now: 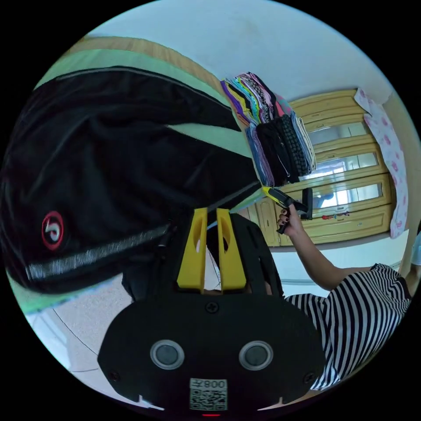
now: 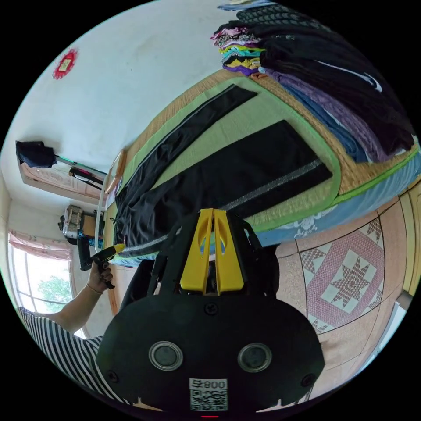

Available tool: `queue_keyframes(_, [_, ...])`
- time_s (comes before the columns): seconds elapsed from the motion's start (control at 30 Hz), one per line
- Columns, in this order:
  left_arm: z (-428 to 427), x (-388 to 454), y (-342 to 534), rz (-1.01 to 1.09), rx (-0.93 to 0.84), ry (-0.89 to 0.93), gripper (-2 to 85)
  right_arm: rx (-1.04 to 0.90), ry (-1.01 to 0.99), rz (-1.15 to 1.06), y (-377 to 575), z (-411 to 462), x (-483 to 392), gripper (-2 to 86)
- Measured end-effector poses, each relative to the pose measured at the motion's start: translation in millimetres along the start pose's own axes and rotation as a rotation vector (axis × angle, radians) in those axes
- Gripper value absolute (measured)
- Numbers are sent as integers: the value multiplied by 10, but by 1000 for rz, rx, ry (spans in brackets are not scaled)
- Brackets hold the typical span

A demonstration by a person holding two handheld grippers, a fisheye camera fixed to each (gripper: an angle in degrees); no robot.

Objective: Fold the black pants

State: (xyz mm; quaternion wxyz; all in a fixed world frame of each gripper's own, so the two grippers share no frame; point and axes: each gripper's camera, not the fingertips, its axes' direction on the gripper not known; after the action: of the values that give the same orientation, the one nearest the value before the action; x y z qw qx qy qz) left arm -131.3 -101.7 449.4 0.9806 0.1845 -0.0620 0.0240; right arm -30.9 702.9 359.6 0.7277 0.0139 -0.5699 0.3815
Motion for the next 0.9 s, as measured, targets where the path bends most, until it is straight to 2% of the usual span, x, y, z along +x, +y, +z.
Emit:
queue_keyframes(0.23, [782,756,-1544,194,-72,-38,65,110,82,-71,-841,-42,170,42])
queue_keyframes(0.47, [1743,1480,-3090,382,-76,-101,75,143,230,-125,-1918,342,416,71])
queue_keyframes(0.63, [2286,1845,-3882,459,-54,-199,83,148,325,-157,-2406,638,552,75])
queue_keyframes(0.77, [2773,2035,-4420,480,-117,-346,87,110,382,-177,-2642,965,611,74])
queue_keyframes(0.9, [3040,2143,-4660,466,-126,-432,60,130,413,-192,-2670,1095,580,63])
